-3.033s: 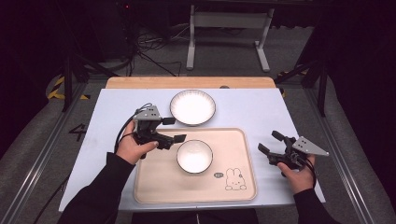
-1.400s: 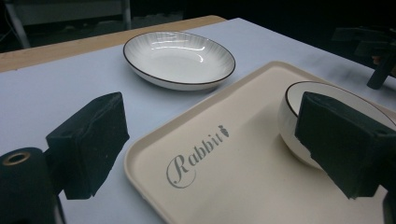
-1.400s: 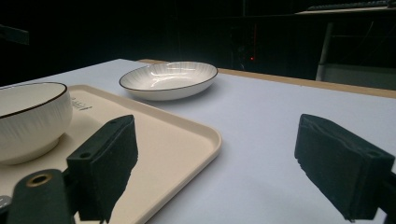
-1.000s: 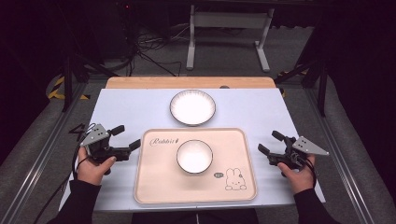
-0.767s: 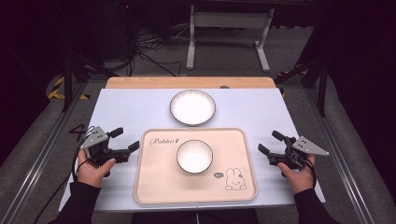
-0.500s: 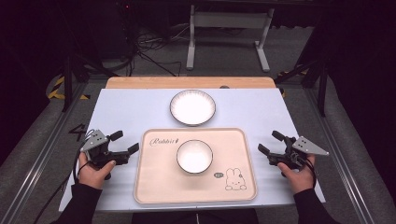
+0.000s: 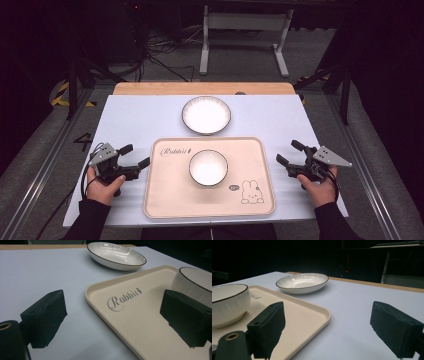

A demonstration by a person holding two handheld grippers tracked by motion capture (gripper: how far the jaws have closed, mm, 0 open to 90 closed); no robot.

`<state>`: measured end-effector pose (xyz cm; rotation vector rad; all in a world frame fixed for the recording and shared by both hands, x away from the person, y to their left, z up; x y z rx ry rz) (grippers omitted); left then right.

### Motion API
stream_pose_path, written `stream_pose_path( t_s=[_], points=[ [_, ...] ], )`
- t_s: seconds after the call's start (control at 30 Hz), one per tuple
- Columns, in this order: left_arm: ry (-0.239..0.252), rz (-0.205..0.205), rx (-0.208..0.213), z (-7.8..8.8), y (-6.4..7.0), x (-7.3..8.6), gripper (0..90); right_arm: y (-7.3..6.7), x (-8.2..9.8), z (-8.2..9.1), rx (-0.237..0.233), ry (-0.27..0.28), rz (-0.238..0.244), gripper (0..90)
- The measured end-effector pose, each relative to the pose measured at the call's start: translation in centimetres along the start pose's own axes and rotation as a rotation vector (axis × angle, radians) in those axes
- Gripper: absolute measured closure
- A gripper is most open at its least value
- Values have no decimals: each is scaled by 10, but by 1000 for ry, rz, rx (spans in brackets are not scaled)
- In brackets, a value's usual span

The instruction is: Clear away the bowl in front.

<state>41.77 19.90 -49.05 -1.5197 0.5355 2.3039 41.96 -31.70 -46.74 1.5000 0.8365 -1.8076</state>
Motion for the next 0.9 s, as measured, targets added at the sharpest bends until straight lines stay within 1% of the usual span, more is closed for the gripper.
stream_pose_path(
  t_s=[0.07, 0.17, 0.27, 0.33, 0.4, 0.43, 0.5, 0.6, 0.63, 0.73, 0.9],
  points=[
    [8, 4, -5, 0, 0, 0, 63, 0, 0, 0, 0, 2, 0, 127],
    [24, -2, -9, 2, 0, 0, 40, 0, 0, 0, 0, 4, 2, 126],
    [43, 26, -15, 4, -3, 0, 6, 0, 0, 0, -2, 4, 4, 124],
    [45, 46, -36, 4, -5, 0, 6, 0, 0, 0, -3, 7, 1, 123],
    [51, 51, -34, 4, -5, -1, 6, 0, 0, 0, -4, 8, 2, 122],
    [59, 39, -27, 5, -5, -1, 6, 0, 0, 0, -4, 8, 2, 121],
    [56, 36, -29, 5, -3, 0, 6, -1, 0, 0, -4, 7, 1, 122],
    [49, -5, -24, 4, 0, 0, 6, 0, 0, 0, -2, 5, 6, 121],
    [51, -10, -22, 4, 1, 0, 6, 0, 0, 0, -3, 4, 6, 121],
    [50, -19, -20, 4, 1, 0, 6, -1, 0, 0, -3, 3, 5, 120],
    [55, -13, -20, 4, 1, 0, 6, -1, 0, 0, -4, 3, 6, 119]
  ],
)
Point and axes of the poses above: each handheld gripper's, and its own axes: z roughly backward along the jaws, x roughly out of its underside, y roughly to its right, the point moved 7 cm from there along -z, roughly forward along the jaws, and after that the axes turned 14 degrees about -x, right-handed, at the moved point
